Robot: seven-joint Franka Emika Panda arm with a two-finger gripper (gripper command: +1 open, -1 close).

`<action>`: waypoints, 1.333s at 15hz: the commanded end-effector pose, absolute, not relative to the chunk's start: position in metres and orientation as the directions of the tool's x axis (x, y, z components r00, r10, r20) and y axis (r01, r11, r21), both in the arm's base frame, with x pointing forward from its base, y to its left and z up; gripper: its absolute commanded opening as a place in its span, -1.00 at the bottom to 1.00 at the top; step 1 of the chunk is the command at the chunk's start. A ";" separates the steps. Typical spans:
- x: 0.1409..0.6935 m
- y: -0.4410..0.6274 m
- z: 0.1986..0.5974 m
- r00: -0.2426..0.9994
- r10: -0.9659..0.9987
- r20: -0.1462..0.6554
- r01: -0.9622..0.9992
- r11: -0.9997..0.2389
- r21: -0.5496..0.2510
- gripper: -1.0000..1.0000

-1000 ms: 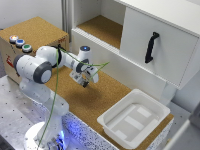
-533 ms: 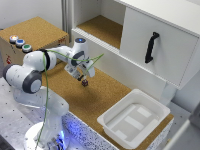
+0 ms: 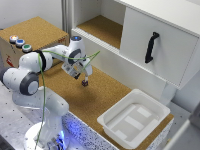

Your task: Go slide the purple block to the left

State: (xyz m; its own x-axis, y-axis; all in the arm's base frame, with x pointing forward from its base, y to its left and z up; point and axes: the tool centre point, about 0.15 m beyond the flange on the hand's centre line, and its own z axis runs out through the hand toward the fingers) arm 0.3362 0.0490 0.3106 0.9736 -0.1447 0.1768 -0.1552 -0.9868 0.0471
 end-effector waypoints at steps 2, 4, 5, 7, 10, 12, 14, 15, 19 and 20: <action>0.336 0.054 0.314 0.975 -0.160 0.157 -0.176 -0.980 0.096 1.00; 0.336 0.054 0.314 0.975 -0.160 0.157 -0.176 -0.980 0.096 1.00; 0.336 0.054 0.314 0.975 -0.160 0.157 -0.176 -0.980 0.096 1.00; 0.338 0.047 0.310 0.943 -0.261 0.207 -0.274 -0.961 0.038 1.00; 0.326 0.045 0.316 0.857 -0.459 0.234 -0.476 -0.879 0.022 1.00; 0.319 0.057 0.309 0.867 -0.447 0.220 -0.463 -0.886 0.022 1.00; 0.316 0.072 0.303 0.894 -0.403 0.196 -0.417 -0.908 0.031 1.00; 0.314 0.077 0.302 0.910 -0.373 0.184 -0.384 -0.923 0.030 1.00; 0.301 0.075 0.286 0.968 -0.185 0.172 -0.192 -0.981 0.025 1.00; 0.303 0.071 0.282 0.974 -0.146 0.172 -0.151 -0.988 0.018 1.00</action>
